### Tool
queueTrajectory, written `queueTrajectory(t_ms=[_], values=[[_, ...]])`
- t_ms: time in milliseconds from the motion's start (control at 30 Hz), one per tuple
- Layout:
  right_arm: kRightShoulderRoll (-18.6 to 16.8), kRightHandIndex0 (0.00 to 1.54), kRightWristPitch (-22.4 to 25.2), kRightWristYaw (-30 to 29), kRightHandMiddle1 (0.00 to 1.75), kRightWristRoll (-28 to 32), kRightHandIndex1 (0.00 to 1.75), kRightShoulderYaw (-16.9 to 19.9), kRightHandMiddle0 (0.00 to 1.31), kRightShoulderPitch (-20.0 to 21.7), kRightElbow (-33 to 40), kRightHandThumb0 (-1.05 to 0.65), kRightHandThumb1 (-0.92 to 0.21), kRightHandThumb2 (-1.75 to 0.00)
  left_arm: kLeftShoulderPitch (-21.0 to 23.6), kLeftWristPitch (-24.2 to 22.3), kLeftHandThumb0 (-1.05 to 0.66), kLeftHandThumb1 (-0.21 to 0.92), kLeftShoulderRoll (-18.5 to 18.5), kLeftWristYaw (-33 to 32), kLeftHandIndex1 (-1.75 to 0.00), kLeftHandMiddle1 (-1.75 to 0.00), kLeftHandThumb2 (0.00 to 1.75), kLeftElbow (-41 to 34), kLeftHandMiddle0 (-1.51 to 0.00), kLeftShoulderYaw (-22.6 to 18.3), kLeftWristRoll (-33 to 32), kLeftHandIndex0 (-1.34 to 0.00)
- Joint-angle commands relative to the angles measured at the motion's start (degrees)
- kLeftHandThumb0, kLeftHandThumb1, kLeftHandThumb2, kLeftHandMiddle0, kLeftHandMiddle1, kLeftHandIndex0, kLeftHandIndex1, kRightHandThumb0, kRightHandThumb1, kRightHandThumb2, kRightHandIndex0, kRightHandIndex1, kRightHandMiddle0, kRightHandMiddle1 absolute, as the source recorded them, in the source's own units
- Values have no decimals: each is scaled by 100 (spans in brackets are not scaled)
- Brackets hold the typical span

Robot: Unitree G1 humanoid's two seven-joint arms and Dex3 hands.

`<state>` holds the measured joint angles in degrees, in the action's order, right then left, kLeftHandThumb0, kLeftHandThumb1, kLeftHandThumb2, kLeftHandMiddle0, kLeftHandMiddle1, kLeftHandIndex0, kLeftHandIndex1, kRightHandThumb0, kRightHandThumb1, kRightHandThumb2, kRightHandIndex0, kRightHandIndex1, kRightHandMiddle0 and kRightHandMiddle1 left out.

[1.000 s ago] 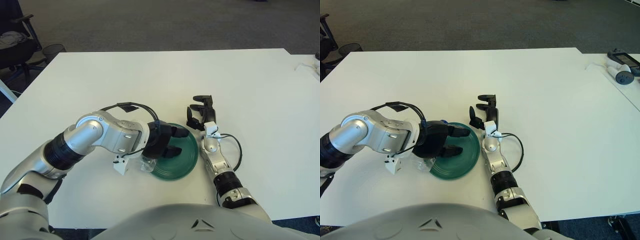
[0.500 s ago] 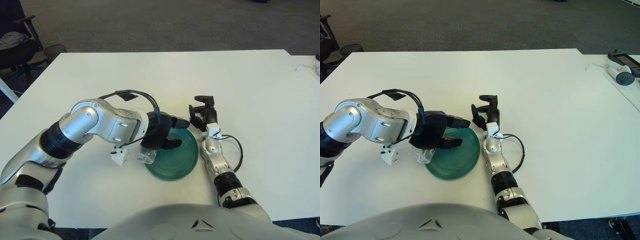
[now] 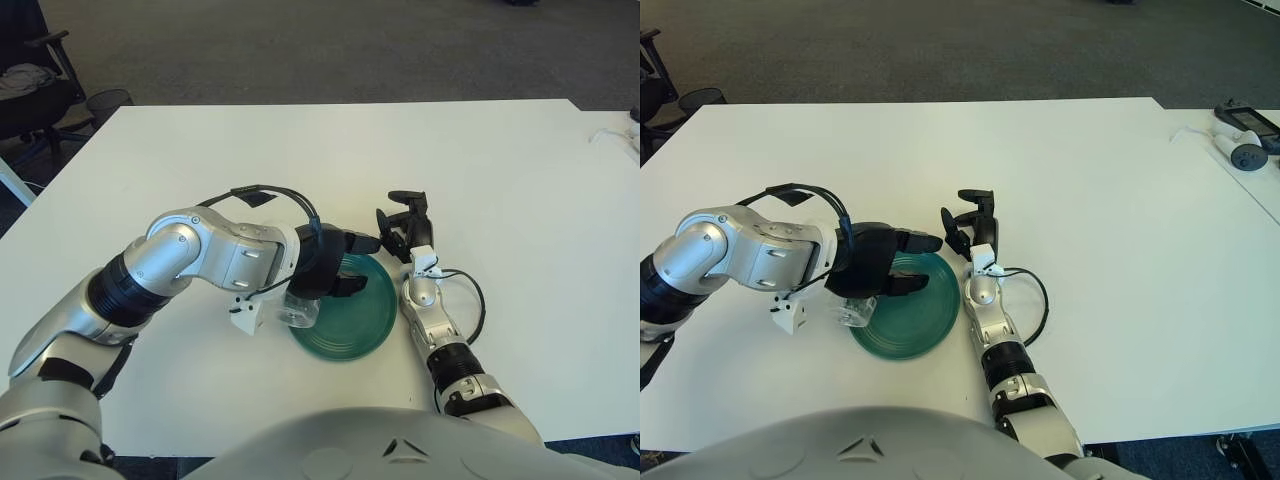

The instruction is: Put the bottle into the plate.

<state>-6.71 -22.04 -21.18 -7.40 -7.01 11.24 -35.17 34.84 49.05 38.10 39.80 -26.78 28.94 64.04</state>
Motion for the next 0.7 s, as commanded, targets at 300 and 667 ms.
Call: queueTrajectory(t_ms=[300,667], values=[[-422,35,1034,-118,166,110,158,175,5,-208,-798,28,-85,-52,-225,119,-53,62,-282,-2648,-127,-144,76,1097,-17,-358,261,-12],[-395,34,287,253,174,339,141,70,17,-665,-474,0,-92,-43,485,943,-3,34,-233,-3002,-157,-174,124,2502,-60,66,-255,-45]])
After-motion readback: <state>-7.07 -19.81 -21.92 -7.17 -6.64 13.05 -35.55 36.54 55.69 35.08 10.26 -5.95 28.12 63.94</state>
